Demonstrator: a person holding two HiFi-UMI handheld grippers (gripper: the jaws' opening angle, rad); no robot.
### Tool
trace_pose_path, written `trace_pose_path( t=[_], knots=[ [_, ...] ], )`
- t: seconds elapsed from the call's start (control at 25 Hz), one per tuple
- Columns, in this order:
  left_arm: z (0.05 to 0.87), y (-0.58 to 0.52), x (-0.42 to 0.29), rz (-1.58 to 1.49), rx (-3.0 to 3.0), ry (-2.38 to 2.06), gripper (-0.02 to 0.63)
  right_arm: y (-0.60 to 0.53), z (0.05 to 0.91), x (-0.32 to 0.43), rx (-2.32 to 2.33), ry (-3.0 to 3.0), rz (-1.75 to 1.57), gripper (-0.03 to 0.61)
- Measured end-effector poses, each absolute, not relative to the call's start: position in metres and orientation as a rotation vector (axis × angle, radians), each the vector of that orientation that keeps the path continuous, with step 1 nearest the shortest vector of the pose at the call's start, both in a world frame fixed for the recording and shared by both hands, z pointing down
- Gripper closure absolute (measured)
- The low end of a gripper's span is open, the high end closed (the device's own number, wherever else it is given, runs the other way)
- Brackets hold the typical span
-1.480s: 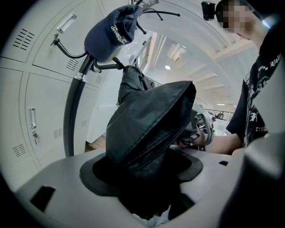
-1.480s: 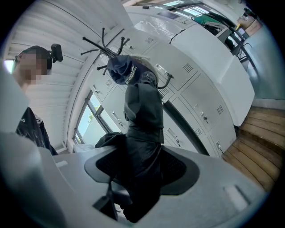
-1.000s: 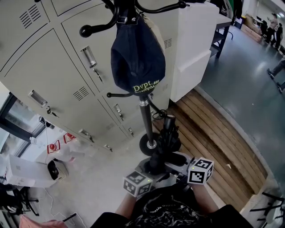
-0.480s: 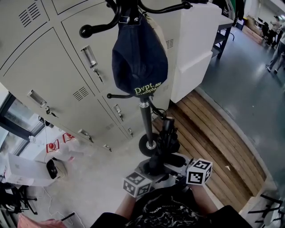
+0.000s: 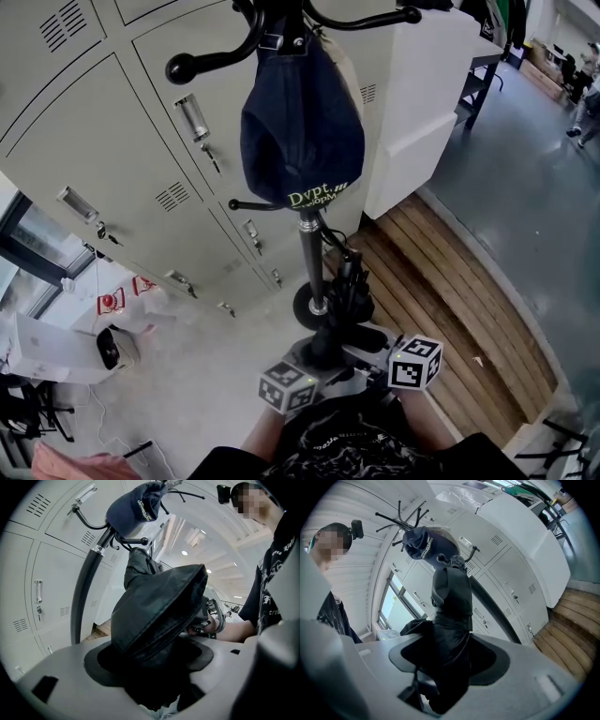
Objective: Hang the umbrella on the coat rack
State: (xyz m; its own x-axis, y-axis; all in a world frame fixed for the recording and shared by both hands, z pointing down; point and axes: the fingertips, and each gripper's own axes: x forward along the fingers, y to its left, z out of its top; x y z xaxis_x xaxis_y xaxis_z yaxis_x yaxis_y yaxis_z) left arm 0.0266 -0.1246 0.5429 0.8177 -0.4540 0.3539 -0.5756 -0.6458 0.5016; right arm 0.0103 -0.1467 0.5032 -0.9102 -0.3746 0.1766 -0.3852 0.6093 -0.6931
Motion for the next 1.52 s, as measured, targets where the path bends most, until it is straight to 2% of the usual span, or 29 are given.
trace_pose_path(
  t=[1.52],
  knots=[
    [0.581, -0.162, 0.014, 0.375, 2.240, -0.953, 0.289, -0.182, 0.538, -0.006, 0.453, -2.723, 1.182, 0.318]
  ],
)
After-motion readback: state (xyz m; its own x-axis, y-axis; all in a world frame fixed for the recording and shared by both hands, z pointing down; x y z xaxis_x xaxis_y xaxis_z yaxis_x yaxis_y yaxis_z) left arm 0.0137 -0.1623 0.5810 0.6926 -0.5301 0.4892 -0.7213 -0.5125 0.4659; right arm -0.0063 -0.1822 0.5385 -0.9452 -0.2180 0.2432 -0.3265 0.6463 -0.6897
